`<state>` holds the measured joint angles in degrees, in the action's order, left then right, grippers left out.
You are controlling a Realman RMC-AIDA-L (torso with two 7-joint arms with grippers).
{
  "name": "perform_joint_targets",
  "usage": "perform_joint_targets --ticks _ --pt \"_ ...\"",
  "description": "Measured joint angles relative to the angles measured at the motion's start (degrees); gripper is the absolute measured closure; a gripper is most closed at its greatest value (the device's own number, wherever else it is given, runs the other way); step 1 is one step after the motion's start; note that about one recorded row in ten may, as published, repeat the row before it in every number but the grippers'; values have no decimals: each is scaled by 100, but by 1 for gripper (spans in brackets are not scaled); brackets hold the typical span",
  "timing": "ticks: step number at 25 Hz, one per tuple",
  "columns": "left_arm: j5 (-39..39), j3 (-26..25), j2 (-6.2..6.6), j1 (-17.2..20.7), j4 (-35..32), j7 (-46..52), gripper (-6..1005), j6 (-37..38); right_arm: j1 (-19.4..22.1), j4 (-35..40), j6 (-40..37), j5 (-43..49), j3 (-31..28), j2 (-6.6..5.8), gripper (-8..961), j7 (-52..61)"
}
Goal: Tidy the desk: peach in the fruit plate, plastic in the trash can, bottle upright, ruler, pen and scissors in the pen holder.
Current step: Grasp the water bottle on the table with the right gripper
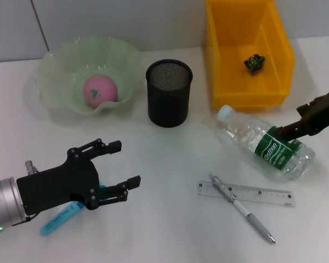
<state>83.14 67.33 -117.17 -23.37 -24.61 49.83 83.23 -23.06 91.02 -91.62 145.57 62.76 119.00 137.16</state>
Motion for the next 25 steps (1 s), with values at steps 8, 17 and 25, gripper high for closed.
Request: perform_joint_targets --ticks 8,17,25 --pt "0 -5 -8 0 0 -6 169 2 -388 -773 324 174 42 5 114 6" --pt "0 3 -8 -2 -1 0 170 20 -608 -1189 461 479 69 16 114 56" --pt "0 14 -8 -9 0 1 170 16 -756 -1625 508 648 100 0 114 57"
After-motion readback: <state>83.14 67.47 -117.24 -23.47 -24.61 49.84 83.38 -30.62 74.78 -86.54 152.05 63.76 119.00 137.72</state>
